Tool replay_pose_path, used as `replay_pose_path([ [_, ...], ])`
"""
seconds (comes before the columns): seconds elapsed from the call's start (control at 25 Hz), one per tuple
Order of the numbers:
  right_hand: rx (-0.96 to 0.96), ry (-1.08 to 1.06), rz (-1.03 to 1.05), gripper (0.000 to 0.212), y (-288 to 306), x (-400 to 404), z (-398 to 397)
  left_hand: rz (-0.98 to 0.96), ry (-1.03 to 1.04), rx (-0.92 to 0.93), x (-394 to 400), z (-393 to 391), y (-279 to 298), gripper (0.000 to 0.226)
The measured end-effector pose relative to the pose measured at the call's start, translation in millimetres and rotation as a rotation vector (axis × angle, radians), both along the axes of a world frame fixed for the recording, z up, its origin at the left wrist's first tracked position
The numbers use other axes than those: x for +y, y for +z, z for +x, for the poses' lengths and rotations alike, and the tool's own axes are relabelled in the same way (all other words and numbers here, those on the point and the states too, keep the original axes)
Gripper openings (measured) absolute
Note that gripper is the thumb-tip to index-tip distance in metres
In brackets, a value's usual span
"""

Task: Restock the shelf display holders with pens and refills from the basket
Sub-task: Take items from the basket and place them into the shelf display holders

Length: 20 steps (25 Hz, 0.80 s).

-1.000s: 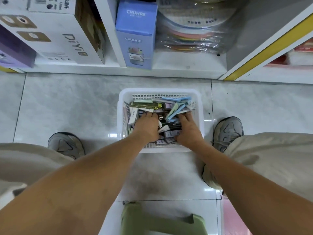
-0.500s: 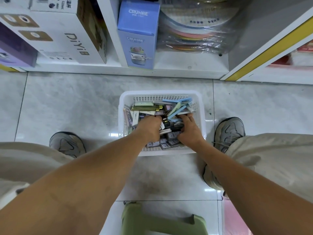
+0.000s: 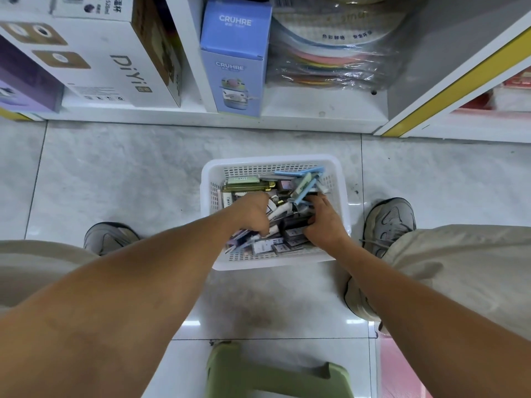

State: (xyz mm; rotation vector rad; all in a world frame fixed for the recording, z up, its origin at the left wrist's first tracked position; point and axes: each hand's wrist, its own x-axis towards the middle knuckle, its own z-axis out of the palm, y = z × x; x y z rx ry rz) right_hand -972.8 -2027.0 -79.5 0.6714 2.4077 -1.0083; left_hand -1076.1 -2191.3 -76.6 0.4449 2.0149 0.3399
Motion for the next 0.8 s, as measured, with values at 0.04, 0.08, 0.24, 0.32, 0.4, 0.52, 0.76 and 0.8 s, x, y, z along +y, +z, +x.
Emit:
replay_pose_path([
  [0.04,-0.003,-0.01,-0.008,0.073,1,2,0,0.015,0.051,-0.027,-2,-2,3,0.051],
  [0.08,-0.003,-0.019,-0.016,0.073,3,3,0,0.034,0.105,-0.047,-4,-4,6,0.051],
  [0.24,-0.009,-0.02,-0.007,0.069,13,9,-3,0.08,0.287,-0.104,-11,-11,28,0.047],
  [0.32,-0.022,0.02,0.037,0.063,22,10,-3,0.111,0.379,-0.149,-13,-13,43,0.048],
  [0.4,-0.013,0.053,0.096,0.057,33,10,-1,0.131,0.441,-0.182,-16,-12,58,0.053],
  [0.52,0.032,-0.15,-0.138,0.025,57,2,0,0.183,0.534,-0.245,-18,-7,82,0.06],
  [0.76,-0.014,-0.343,-0.84,0.016,130,-16,-1,0.425,0.69,-0.359,-19,5,147,0.044],
  [0.8,0.004,-0.326,-0.846,0.016,141,-14,-2,0.445,0.719,-0.355,-20,6,157,0.044],
])
